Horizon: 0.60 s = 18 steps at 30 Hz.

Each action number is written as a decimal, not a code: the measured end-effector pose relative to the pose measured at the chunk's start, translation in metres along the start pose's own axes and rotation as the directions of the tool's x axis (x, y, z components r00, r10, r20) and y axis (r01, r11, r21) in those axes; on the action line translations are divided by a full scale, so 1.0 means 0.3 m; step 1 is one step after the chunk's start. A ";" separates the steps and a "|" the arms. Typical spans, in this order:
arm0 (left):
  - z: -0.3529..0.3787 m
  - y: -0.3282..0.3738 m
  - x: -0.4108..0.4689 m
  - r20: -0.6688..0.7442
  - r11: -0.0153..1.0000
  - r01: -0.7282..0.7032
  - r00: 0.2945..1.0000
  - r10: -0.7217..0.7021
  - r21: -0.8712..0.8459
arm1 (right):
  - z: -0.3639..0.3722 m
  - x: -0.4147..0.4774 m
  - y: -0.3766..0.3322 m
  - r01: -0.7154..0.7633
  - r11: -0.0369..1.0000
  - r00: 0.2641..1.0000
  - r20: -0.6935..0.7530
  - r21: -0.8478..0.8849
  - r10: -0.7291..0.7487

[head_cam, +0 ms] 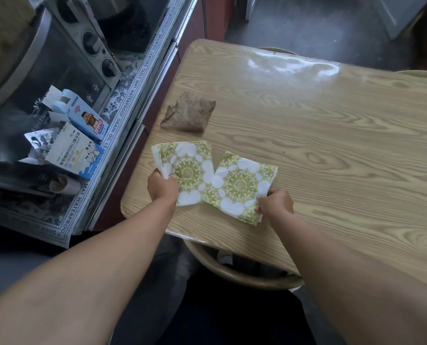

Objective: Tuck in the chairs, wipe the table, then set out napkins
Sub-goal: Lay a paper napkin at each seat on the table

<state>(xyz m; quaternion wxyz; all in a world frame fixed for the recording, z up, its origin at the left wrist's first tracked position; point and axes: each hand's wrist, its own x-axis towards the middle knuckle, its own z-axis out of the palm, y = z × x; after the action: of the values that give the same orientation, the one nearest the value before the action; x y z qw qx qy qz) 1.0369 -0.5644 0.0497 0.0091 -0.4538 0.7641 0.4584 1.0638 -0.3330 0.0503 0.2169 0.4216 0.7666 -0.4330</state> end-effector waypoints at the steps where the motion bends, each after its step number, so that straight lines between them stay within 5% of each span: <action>1: -0.002 0.012 0.010 -0.045 1.000 0.008 0.999 -0.009 -0.016 | -0.007 0.000 0.002 0.023 0.999 1.000 -0.013 -0.029 -0.024; 8: 0.000 0.074 0.052 -0.167 0.981 0.028 0.984 -0.061 -0.191 | -0.016 -0.009 0.014 0.126 0.976 0.991 0.062 -0.180 -0.116; 18: 0.048 0.080 -0.007 -0.078 0.898 0.134 0.980 -0.183 -0.419 | -0.014 -0.017 0.066 0.160 0.965 0.981 0.142 -0.207 -0.132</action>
<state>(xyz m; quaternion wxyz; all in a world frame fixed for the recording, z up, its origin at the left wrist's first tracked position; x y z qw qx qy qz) 1.0154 -0.5488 0.0589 -0.0935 -0.5319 0.6099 0.5799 1.0834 -0.3264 0.0467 0.2776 0.3093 0.8229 -0.3875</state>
